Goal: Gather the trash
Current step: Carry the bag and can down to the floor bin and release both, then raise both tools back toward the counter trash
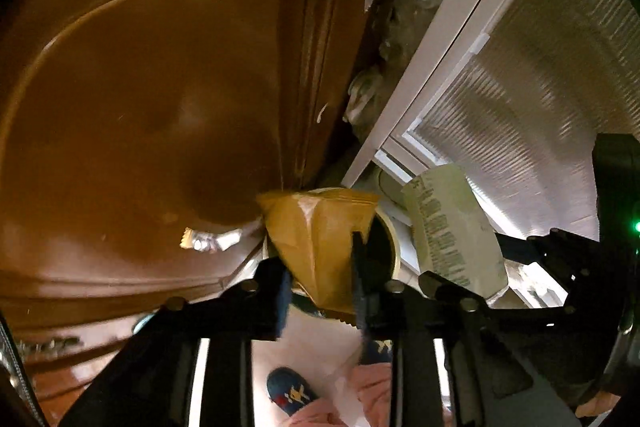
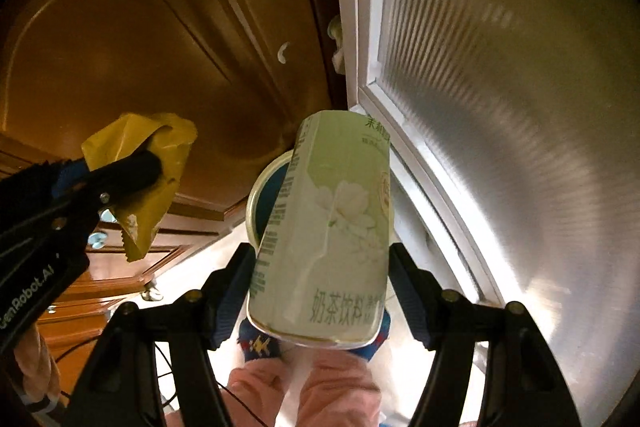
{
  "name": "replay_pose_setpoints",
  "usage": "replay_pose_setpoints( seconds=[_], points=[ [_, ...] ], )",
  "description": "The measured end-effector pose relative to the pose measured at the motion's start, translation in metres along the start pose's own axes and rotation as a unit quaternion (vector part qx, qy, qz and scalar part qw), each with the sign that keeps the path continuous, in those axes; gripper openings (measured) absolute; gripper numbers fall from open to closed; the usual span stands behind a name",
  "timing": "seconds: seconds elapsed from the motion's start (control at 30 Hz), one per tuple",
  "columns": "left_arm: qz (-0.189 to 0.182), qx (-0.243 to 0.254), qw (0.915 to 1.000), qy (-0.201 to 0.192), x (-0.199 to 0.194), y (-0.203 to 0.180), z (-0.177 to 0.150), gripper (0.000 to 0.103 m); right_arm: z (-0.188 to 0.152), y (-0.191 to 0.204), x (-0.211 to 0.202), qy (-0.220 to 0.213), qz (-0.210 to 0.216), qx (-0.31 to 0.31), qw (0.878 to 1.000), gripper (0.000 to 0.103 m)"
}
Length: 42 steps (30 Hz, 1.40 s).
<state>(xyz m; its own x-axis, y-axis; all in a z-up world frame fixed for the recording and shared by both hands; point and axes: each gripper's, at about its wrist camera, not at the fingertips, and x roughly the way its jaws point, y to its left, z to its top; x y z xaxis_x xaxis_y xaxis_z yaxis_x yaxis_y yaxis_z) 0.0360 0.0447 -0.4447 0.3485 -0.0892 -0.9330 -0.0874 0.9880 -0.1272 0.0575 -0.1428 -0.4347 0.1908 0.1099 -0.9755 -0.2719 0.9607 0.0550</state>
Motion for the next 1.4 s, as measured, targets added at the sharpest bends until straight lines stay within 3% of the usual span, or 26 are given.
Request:
replay_pose_setpoints(
  seconds=[0.27,0.33,0.4,0.47,0.7,0.9,1.2,1.4],
  points=[
    [0.013,0.023,0.9996,-0.003,0.011,-0.001,0.012,0.060,0.010,-0.008,0.014,-0.009,0.016,-0.010,1.000,0.069],
    [0.014,0.024,0.9996,-0.005,0.009,0.000,0.013,0.061,0.011,-0.008,0.019,-0.005,0.015,-0.003,1.000,0.069],
    [0.018,0.026,0.9995,-0.006,0.005,0.001,0.013,0.072,0.012,-0.006,0.018,-0.011,0.006,-0.001,1.000,0.069],
    [0.024,0.025,0.9994,-0.009,0.002,0.002,0.013,0.075,0.013,-0.006,0.015,-0.017,-0.002,-0.003,1.000,0.070],
    [0.022,0.020,0.9995,-0.008,-0.019,0.005,0.010,0.075,0.010,-0.001,-0.014,-0.031,-0.006,-0.001,1.000,0.070],
    [0.013,0.026,0.9993,-0.022,-0.067,-0.007,0.012,0.076,0.004,0.006,-0.045,-0.036,-0.007,0.008,0.999,0.070],
    [-0.028,0.075,0.9946,-0.067,-0.177,-0.034,0.031,0.080,-0.007,0.018,-0.158,-0.082,0.010,0.035,0.996,0.070],
    [-0.048,0.101,0.9854,-0.129,-0.251,-0.045,0.066,0.080,-0.006,0.017,-0.230,-0.137,0.011,0.036,0.990,0.070]
  ],
)
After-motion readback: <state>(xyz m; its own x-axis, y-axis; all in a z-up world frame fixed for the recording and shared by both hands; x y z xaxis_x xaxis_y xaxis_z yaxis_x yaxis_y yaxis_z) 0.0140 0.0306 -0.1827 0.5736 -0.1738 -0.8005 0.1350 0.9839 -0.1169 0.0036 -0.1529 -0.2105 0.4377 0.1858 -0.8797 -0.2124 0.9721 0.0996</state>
